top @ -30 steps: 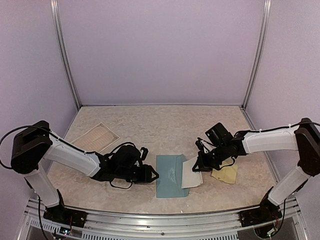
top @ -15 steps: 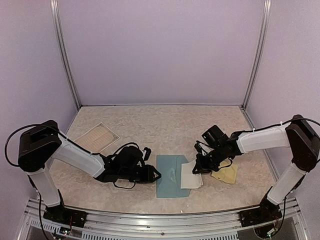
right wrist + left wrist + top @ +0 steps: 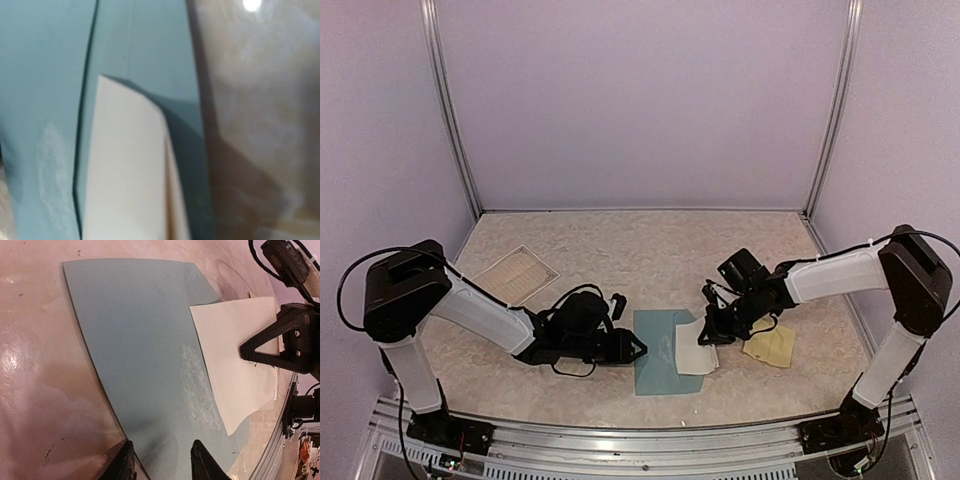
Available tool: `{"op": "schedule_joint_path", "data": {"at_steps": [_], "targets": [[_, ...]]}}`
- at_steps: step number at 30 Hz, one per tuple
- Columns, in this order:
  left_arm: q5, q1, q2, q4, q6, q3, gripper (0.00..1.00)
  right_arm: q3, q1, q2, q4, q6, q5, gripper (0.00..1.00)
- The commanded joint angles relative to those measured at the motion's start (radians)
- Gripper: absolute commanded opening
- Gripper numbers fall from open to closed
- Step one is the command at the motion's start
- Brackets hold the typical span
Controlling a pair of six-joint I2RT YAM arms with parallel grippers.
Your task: Place the letter into the envelope and seal it
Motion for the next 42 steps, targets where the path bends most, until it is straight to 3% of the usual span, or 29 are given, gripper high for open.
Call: {"op": "schedule_joint_path", "data": {"at_steps": [1,26,28,35,38,42], "targets": [[0.015,0.005,0.046,-0.058,0.017,0.005,0.36,0.027,0.007,0.031,0.018,-0.005,-0.016,0.00],[0.022,0.001,0.076,-0.044,0.012,0.047,0.36,0.119,0.035,0.109,0.055,-0.020,-0.058,0.00],[0.007,0.000,0.066,-0.050,0.011,0.045,0.36,0.121,0.035,0.093,0.034,-0.031,-0.044,0.05],[-0.039,0.000,-0.007,-0.076,0.004,0.015,0.36,0.107,0.038,-0.018,-0.064,-0.077,0.051,0.38],[-0.053,0.000,-0.029,-0.087,0.009,0.015,0.37,0.113,0.043,-0.056,-0.112,-0.096,0.101,0.45],[-0.062,0.002,-0.042,-0.090,0.009,0.018,0.37,0.108,0.047,-0.087,-0.144,-0.101,0.145,0.45]]}}
